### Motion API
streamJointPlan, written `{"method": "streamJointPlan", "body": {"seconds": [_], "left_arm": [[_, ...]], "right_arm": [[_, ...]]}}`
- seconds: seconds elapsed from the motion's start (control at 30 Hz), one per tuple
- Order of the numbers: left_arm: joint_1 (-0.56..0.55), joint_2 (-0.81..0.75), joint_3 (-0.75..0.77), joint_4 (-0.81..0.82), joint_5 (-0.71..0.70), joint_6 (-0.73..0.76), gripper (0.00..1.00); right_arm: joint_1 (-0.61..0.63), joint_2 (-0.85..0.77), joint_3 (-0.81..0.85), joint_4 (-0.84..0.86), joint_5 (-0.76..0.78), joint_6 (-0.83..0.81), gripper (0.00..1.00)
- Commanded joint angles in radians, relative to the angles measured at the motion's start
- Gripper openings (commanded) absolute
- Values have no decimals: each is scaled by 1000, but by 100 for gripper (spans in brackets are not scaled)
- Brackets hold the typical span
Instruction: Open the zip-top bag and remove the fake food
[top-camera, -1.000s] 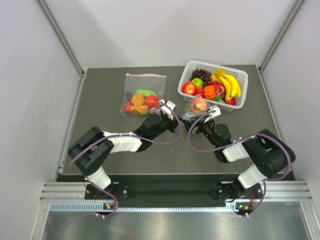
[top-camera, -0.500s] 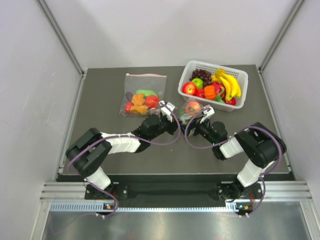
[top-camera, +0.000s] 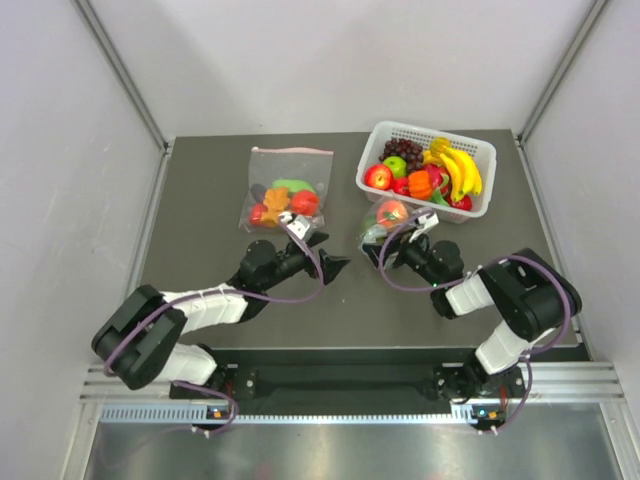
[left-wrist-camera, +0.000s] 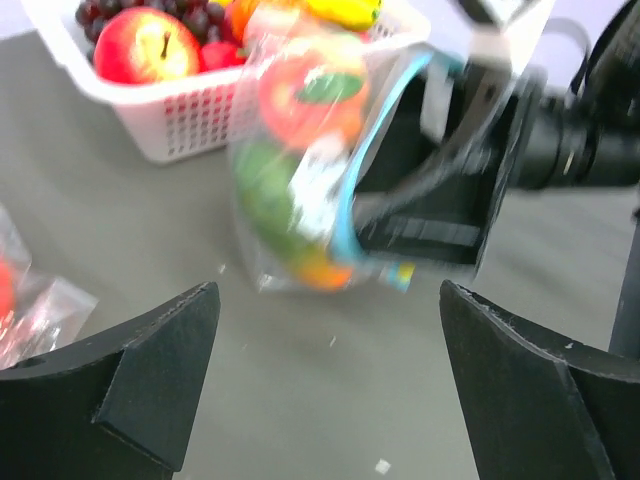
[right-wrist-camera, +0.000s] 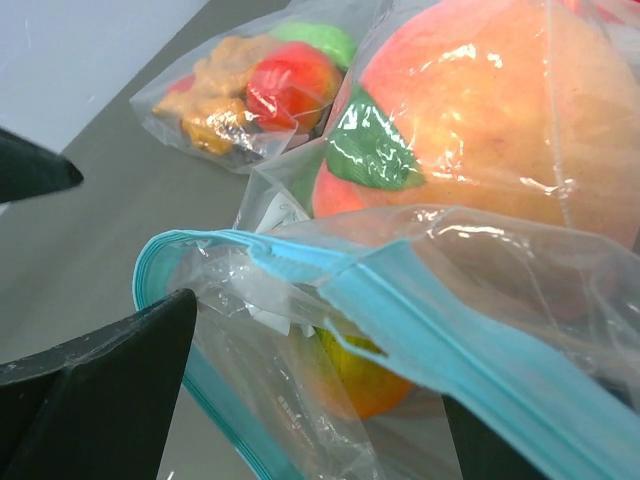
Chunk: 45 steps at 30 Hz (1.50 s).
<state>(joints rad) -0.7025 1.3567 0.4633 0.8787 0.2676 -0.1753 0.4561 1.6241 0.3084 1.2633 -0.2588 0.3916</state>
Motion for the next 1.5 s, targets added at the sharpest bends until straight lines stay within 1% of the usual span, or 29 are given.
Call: {"method": "streamJointPlan", "body": {"seconds": [0.0, 0.1, 0.17, 0.23, 0.3, 0.43, 0.5, 0.57, 0.63, 0.7, 0.73, 0.77, 0.8, 0.83, 0.93, 0.97, 1.0, 1.03, 1.17, 1.2, 1.27, 1.33, 1.4, 1.47], "left_arm": [[43, 36, -54, 183, 211, 3, 95], [44, 140, 17, 148, 275, 69, 94], [51, 194, 23, 204, 304, 66, 94], [60, 263, 26, 303, 321, 45, 94], [66, 310, 46, 307, 320, 39, 94], [66, 360, 81, 321, 314, 39, 94], [67, 367, 81, 322, 268, 40, 94], [69, 378, 84, 336, 257, 37, 94], [72, 389, 100, 342, 268, 22, 90], [72, 410, 107, 370, 285, 7, 88], [72, 417, 116, 378, 286, 0, 86], [72, 426, 121, 382, 291, -4, 77], [72, 432, 127, 384, 291, -10, 70], [72, 436, 136, 384, 286, -12, 64], [72, 449, 155, 364, 285, -9, 55], [72, 452, 158, 362, 288, -9, 53], [72, 453, 155, 362, 286, -9, 53], [72, 453, 153, 370, 288, -9, 52], [72, 463, 153, 373, 301, -15, 41], [71, 466, 161, 365, 303, -12, 30], [72, 473, 164, 341, 302, -7, 23], [72, 478, 161, 335, 295, -4, 8], [72, 482, 150, 336, 283, -3, 0], [72, 489, 146, 341, 279, -3, 0]], "right_arm": [[-51, -29, 9, 361, -68, 81, 95], [-77, -26, 15, 387, -126, 144, 95], [-89, -36, 17, 387, -160, 177, 95], [-96, -47, 12, 387, -183, 199, 95], [-106, -66, 11, 390, -207, 222, 95], [-122, -107, -3, 393, -263, 274, 95], [-126, -135, -9, 393, -276, 288, 95], [-126, -153, -15, 395, -299, 306, 95], [-128, -159, -17, 397, -322, 320, 94], [-128, -161, -17, 397, -327, 326, 92], [-128, -161, -17, 397, -332, 326, 89], [-128, -159, -15, 397, -335, 328, 81], [-126, -156, -15, 395, -338, 326, 72], [-126, -153, -12, 395, -342, 326, 61], [-128, -142, 0, 395, -356, 331, 49], [-128, -136, 3, 395, -361, 332, 40], [-128, -135, 8, 395, -364, 335, 37], [-128, -132, 11, 395, -369, 337, 31], [-126, -121, 17, 395, -369, 340, 29], [-128, -119, 18, 395, -369, 340, 29], [-126, -122, 18, 393, -366, 339, 29], [-128, -124, 20, 393, -364, 339, 29], [-126, -121, 21, 393, -367, 336, 29], [-128, -110, 20, 393, -369, 336, 29]]}}
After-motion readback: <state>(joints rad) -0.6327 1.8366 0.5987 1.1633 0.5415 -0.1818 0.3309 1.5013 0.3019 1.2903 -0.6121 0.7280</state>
